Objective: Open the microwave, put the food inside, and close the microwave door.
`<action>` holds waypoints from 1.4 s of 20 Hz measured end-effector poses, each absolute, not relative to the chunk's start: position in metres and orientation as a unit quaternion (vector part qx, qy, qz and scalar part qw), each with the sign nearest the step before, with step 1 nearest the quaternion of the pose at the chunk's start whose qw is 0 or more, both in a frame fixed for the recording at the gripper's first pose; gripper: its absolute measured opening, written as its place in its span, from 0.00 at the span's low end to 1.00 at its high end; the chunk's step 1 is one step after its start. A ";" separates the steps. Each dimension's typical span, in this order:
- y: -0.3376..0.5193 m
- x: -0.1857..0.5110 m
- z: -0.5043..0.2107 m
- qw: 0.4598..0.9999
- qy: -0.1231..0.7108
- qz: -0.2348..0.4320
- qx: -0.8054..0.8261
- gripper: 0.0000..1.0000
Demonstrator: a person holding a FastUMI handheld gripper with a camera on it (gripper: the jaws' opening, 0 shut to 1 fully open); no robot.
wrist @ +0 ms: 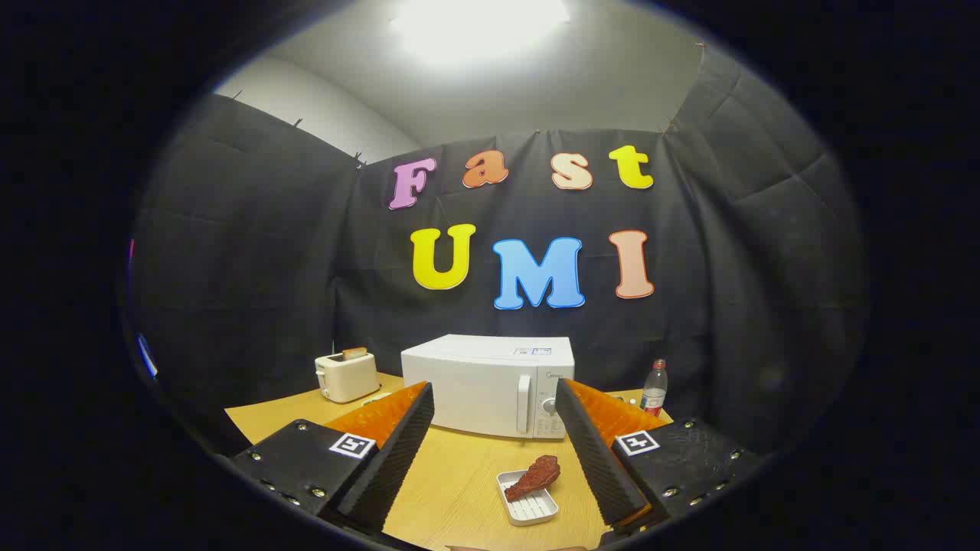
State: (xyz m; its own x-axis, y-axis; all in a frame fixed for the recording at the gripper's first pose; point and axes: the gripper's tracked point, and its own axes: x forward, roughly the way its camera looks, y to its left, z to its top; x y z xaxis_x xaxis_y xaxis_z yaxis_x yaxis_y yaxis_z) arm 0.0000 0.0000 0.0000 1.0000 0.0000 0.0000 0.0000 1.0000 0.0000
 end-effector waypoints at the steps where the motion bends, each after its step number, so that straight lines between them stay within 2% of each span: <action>1: -0.001 0.001 0.000 1.000 0.001 -0.001 0.000 0.98; 28: 0.007 0.009 -0.008 1.000 0.011 0.006 -0.001 0.98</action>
